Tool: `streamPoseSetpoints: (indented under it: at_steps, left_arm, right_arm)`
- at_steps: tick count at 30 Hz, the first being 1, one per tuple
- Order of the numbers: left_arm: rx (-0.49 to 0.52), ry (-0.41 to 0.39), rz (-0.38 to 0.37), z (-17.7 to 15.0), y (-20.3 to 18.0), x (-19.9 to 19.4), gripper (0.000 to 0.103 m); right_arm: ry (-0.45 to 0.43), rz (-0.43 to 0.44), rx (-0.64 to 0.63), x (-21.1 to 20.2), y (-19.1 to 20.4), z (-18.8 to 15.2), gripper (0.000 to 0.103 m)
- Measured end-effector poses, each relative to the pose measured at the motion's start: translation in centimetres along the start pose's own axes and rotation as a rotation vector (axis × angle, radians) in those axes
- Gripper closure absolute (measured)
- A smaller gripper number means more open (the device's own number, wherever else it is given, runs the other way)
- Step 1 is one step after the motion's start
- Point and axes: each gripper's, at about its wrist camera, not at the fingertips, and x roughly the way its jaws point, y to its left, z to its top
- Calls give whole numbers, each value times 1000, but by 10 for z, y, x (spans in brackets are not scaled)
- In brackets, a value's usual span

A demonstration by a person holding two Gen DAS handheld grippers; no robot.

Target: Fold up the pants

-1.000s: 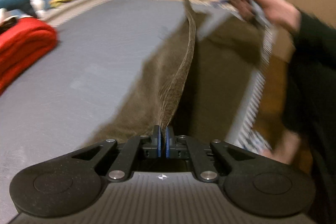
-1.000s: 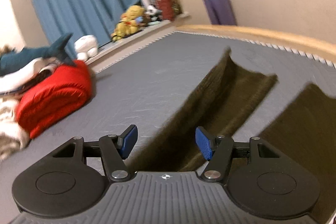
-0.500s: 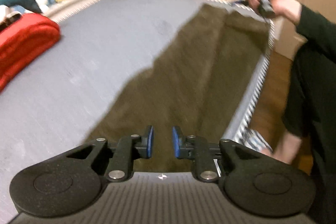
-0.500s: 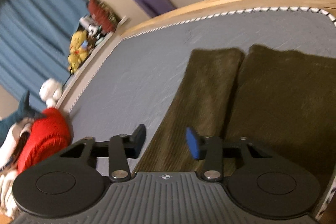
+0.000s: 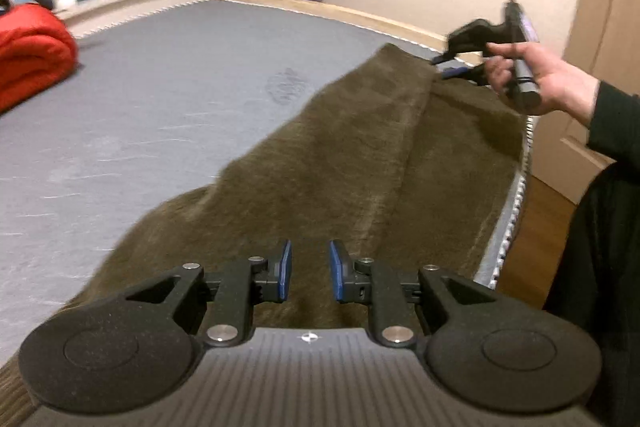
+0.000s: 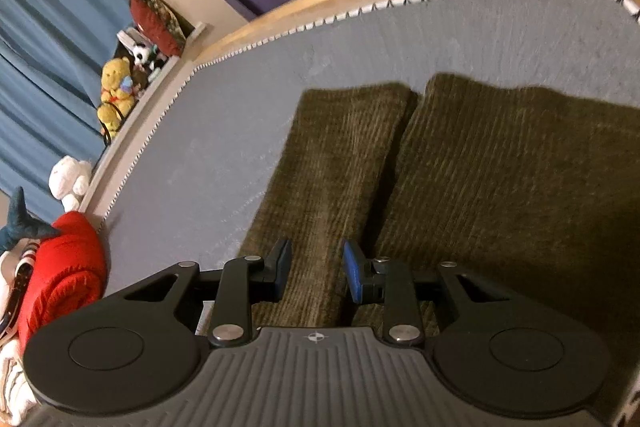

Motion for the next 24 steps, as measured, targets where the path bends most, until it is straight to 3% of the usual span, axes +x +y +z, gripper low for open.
streamPoseSetpoints:
  at_steps: [4, 6, 13, 16, 17, 19, 20, 24]
  left_arm:
    - [16, 36, -48, -1, 0, 23, 78]
    - [13, 99, -97, -4, -1, 37, 64]
    - [166, 167, -119, -16, -23, 61, 63]
    - [202, 188, -65, -20, -25, 64, 64]
    - [213, 197, -50, -22, -27, 68, 65]
    - [217, 192, -43, -22, -28, 70, 78]
    - [219, 191, -37, -22, -28, 69, 92]
    - [180, 156, -22, -15, -21, 60, 96]
  right_arm:
    - [36, -20, -11, 22, -3, 1, 69]
    - [46, -32, -9, 31, -5, 2, 69]
    - [57, -75, -18, 49, -7, 5, 69]
    - [56, -67, -27, 52, -7, 6, 81]
    - [56, -67, -27, 52, -7, 7, 83]
    - [54, -60, -27, 50, -6, 9, 88]
    - [49, -50, -30, 49, -5, 11, 90]
    - [9, -6, -82, 31, 4, 15, 94]
